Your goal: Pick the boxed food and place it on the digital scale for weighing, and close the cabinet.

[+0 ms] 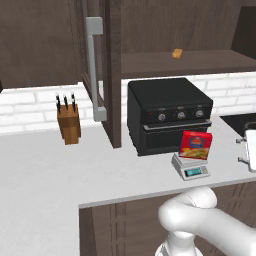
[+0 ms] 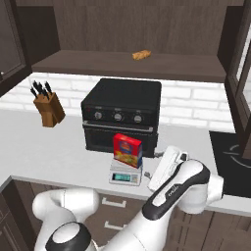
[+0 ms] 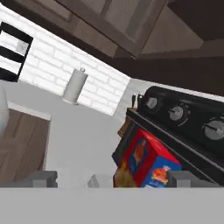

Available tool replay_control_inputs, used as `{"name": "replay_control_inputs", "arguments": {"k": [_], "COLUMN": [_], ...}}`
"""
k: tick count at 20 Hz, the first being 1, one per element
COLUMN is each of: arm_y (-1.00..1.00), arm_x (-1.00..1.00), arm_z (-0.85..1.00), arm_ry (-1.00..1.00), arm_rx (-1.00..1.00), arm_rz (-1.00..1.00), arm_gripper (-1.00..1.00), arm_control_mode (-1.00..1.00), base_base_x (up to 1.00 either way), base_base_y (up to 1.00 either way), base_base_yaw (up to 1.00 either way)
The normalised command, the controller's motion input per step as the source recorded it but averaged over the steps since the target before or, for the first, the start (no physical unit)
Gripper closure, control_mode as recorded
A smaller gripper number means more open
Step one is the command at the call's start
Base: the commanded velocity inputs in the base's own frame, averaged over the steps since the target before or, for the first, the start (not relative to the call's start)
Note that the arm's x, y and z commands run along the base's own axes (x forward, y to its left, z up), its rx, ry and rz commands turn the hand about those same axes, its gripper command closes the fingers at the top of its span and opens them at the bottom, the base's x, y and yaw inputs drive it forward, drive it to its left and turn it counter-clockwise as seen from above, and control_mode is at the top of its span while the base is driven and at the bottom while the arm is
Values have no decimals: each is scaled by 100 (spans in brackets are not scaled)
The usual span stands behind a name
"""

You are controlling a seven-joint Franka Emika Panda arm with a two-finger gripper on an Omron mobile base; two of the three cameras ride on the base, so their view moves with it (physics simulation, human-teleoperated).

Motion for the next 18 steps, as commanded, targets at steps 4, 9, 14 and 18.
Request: {"name": "replay_control_inputs", "arguments": {"k": [4, 9, 14, 18], "arm_y": [0, 0, -8, -46], "arm_x": [-47, -22, -19, -4], "arm_z": [34, 17, 24, 25], "arm_ry": [-50, -45, -54, -50], "arm_rx": [14, 22, 8, 6], "arm_rz": [-7, -12, -11, -9], "arm_gripper": [-100, -100, -100, -100], "arm_control_mode": [-100, -100, -100, -100], "base_base_x": [0, 0, 0, 0], "base_base_y": [0, 0, 0, 0], "base_base_yaw": [0, 0, 0, 0]}}
